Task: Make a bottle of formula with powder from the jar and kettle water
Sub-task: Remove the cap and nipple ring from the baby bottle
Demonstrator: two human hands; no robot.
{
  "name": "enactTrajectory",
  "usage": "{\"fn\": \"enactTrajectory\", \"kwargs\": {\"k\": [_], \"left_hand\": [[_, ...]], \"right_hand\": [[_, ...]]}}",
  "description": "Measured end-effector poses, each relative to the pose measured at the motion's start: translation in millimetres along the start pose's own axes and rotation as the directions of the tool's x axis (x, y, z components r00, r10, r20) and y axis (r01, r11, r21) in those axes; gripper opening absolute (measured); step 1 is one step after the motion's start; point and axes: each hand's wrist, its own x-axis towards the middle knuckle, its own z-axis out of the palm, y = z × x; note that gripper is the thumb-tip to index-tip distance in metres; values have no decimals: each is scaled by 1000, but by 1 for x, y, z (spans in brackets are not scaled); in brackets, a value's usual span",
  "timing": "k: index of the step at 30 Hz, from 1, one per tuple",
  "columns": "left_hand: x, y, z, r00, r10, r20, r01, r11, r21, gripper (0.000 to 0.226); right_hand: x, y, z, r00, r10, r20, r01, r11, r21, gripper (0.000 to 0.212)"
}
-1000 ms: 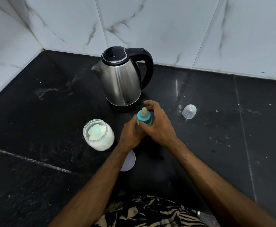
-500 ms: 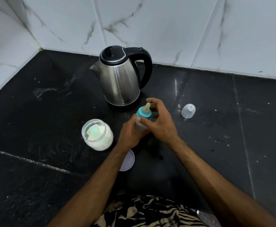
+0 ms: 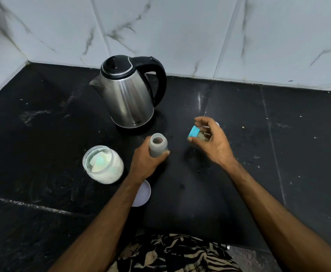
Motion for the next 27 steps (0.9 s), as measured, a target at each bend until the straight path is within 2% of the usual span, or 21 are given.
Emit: {"fn": "enactTrajectory", "kwargs": {"k": [4, 19, 27], "left_hand": [[0, -2, 0, 1000, 0, -1, 0, 1000, -8, 51], [-1, -3, 2, 1000, -15, -7, 15, 1000, 0, 53], [-1, -3, 2, 1000, -21, -16, 22, 1000, 19, 54]], "right_hand": [[-1, 16, -18, 999, -29, 36, 33, 994, -107, 60], [-8, 46, -31, 983, -62, 175, 98, 973, -208, 81], [-13, 50, -46, 980, -57, 192, 113, 949, -294, 79]]}}
